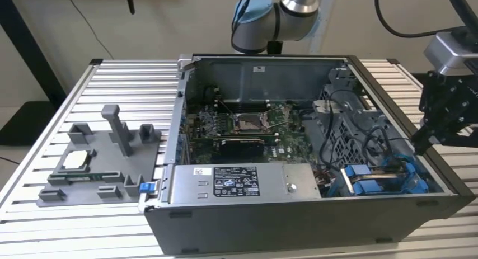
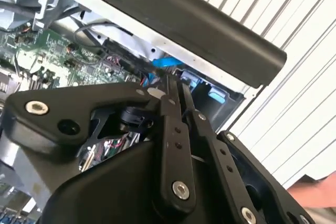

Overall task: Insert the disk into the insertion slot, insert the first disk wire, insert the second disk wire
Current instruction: 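Insert the first disk wire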

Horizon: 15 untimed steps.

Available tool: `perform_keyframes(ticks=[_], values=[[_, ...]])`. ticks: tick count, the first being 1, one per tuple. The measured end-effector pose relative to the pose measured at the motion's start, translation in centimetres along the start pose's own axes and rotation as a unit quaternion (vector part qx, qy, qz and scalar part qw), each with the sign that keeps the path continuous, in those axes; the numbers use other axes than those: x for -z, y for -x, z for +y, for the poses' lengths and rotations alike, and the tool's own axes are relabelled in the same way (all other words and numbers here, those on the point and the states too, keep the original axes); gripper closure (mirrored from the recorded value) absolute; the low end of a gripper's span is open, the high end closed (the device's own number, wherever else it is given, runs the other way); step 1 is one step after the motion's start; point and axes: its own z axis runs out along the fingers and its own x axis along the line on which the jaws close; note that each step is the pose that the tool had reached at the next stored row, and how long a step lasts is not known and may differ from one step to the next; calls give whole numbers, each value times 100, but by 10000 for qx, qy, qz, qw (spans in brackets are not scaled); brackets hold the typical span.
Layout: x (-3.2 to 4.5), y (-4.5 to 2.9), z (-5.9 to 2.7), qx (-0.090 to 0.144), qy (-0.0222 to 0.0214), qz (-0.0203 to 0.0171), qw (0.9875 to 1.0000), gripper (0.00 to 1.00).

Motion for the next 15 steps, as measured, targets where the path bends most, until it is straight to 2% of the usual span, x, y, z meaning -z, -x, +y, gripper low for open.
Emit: perform_keyframes(ticks=[2, 3, 6, 15], values=[[15, -1, -2, 0, 4, -15, 10000, 100], [16, -3, -4, 0, 5, -20, 10000, 0], [9, -20, -23, -1, 9, -22, 10000, 0], [-125, -58, -55, -2, 12, -21, 10000, 0]])
